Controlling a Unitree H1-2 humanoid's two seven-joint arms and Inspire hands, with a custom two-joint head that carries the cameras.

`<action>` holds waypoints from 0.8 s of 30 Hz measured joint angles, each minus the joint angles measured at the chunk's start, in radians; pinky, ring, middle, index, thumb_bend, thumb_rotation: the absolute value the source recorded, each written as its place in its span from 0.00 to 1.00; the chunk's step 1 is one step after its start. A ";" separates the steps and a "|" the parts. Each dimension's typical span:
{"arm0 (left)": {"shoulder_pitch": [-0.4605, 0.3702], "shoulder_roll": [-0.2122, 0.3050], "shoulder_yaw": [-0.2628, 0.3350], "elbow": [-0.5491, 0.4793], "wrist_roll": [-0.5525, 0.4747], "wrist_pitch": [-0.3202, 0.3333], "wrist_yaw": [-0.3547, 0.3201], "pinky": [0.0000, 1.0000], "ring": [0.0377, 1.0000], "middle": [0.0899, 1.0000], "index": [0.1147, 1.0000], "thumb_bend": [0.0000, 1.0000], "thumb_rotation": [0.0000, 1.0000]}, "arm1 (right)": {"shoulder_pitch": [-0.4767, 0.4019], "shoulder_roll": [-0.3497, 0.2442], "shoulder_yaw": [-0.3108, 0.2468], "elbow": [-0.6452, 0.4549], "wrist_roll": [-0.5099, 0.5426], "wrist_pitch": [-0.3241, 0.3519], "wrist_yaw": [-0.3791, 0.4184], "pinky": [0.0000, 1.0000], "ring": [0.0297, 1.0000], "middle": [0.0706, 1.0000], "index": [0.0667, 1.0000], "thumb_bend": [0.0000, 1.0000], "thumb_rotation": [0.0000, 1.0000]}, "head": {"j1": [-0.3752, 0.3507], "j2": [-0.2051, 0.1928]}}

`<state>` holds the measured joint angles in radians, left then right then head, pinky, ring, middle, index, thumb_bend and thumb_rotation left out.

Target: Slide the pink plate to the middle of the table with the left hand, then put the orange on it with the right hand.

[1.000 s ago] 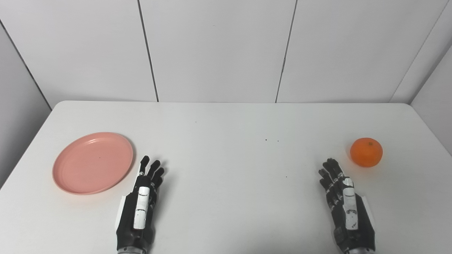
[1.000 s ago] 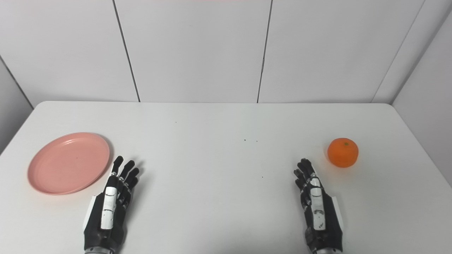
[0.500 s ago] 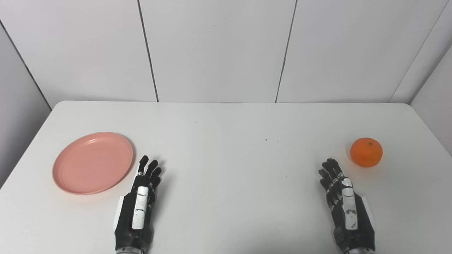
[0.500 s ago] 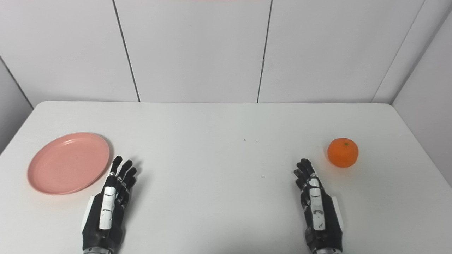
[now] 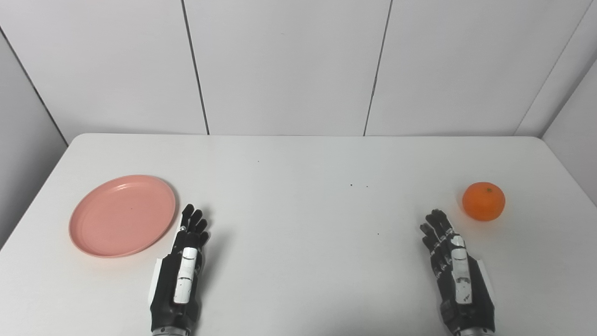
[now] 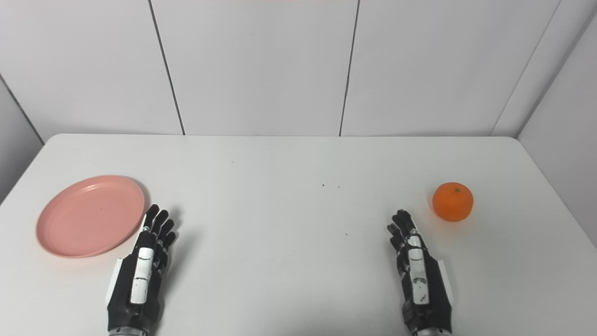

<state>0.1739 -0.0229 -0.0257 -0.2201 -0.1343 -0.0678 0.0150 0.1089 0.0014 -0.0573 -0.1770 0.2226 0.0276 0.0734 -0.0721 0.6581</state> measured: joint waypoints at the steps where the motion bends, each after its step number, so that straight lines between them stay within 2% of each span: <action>1: 0.000 0.000 0.000 0.000 0.000 -0.003 0.000 0.98 0.98 0.98 0.96 0.70 0.84 | 0.000 0.000 0.000 0.000 0.000 0.000 0.000 0.98 0.93 0.93 0.91 0.83 0.92 | 0.000 0.000; 19: 0.000 0.000 0.000 0.001 0.000 -0.009 0.009 0.99 0.98 0.99 0.97 0.69 0.85 | 0.000 0.000 0.001 0.000 0.002 0.000 0.000 0.98 0.93 0.92 0.90 0.83 0.91 | 0.012 -0.002; 24: 0.000 -0.001 -0.004 0.004 0.002 -0.009 0.010 0.98 0.97 0.98 0.97 0.69 0.85 | 0.000 -0.007 -0.001 0.003 0.010 0.000 0.006 0.99 0.93 0.92 0.90 0.83 0.92 | 0.078 -0.026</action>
<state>0.1739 -0.0237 -0.0293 -0.2164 -0.1322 -0.0769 0.0250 0.1087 -0.0061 -0.0585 -0.1741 0.2328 0.0275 0.0790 0.0060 0.6320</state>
